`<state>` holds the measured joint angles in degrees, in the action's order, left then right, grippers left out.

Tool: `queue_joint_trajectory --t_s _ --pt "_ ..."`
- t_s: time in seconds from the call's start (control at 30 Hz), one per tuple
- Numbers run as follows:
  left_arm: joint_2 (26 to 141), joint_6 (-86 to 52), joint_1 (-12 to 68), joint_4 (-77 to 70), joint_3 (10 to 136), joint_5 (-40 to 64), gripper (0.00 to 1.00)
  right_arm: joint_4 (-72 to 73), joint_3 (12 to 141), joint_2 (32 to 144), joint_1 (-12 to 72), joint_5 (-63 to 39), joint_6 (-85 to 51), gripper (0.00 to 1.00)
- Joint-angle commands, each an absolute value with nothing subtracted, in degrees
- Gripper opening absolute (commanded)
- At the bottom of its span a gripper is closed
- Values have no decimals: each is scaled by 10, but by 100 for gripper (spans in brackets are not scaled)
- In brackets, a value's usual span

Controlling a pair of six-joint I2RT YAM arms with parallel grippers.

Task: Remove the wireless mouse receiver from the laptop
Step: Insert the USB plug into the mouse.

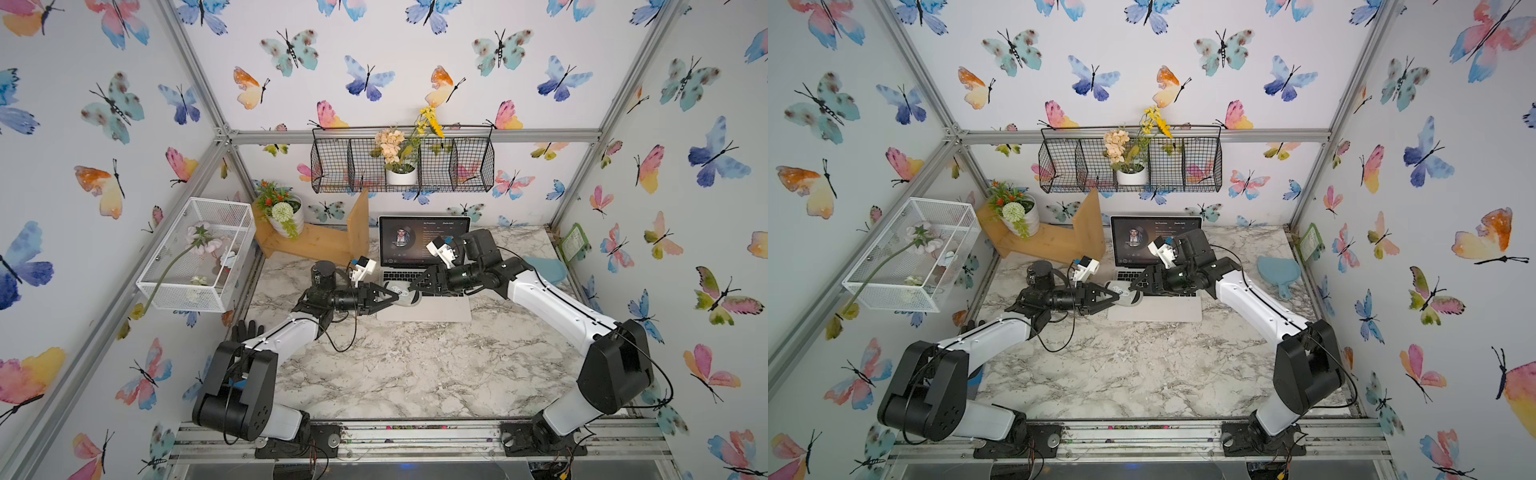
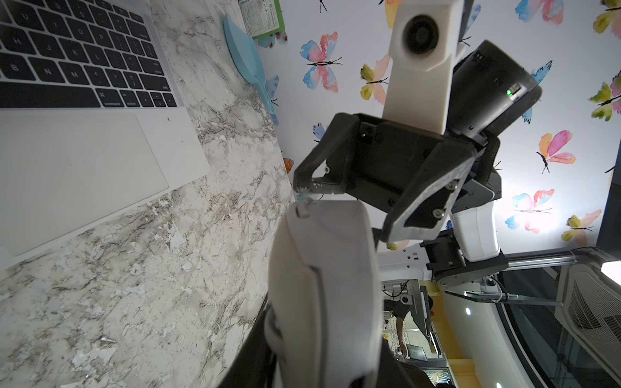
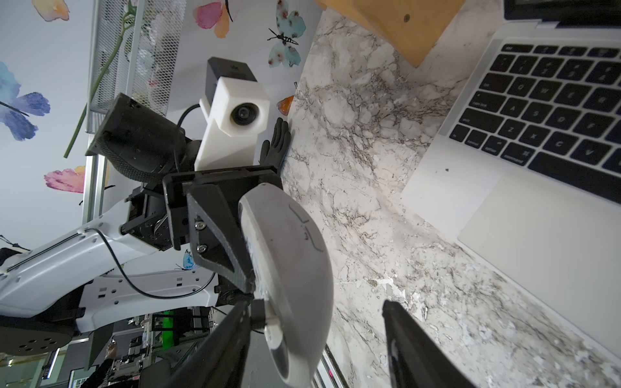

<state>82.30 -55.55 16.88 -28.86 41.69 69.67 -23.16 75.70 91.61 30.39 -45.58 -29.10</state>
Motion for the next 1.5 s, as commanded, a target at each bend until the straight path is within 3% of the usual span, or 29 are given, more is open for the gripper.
queue_joint_trajectory --t_s 0.0,1.47 --pt "809 -545 168 -312 425 715 11 -243 766 907 294 -428 -288 64" --pt "817 -546 168 -312 433 713 11 -251 780 928 322 -463 -268 70"
